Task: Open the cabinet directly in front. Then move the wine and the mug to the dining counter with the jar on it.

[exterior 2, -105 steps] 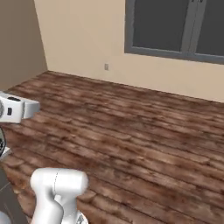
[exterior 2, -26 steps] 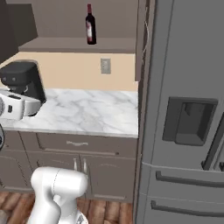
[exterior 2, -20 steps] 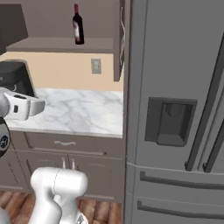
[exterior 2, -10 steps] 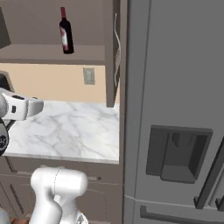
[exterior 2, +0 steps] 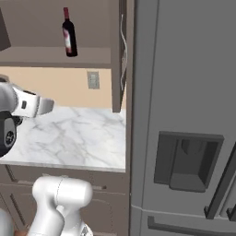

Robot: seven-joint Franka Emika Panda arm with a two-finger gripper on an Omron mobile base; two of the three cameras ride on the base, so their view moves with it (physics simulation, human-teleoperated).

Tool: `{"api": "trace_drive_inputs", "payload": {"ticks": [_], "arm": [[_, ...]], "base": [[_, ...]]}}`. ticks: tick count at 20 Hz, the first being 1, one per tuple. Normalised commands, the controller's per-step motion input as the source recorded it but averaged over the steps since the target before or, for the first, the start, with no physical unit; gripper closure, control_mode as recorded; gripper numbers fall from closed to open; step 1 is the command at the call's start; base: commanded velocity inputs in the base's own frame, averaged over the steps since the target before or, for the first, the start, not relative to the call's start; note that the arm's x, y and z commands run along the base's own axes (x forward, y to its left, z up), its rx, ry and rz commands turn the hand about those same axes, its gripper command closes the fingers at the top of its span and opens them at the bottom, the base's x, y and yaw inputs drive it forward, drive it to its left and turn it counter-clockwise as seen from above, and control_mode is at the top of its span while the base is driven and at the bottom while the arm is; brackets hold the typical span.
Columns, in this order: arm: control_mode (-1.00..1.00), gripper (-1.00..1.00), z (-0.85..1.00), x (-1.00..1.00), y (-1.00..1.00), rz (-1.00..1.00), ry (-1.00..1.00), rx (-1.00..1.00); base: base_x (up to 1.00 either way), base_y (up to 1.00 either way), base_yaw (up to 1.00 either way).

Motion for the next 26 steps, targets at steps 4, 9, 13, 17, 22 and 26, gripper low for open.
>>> {"api": "trace_drive_inputs", "payload": {"ticks": [4, 9, 13, 17, 22, 26], "arm": [[-1.0, -1.0, 0.41, 0.0, -0.14, 0.22, 0.11, -0.05], [-1.0, -1.0, 0.08, -0.09, -0.07, 0.19, -0.03, 0.01], [-1.0, -1.0, 0.23, -0.02, 0.0, 0.0, -0.2, 0.05], [-1.0, -1.0, 0.53, 0.09, 0.29, 0.0, -0.12, 0.0], [-1.0, -1.0, 0.59, 0.13, 0.3, 0.0, -0.02, 0.0], [-1.0, -1.0, 0.54, 0.25, 0.23, 0.0, 0.01, 0.0]], "base": [[0.0, 0.0, 0.0], [0.0, 0.0, 0.0], [0.0, 0.0, 0.0], [0.0, 0.0, 0.0], [0.0, 0.0, 0.0], [0.0, 0.0, 0.0]]}}
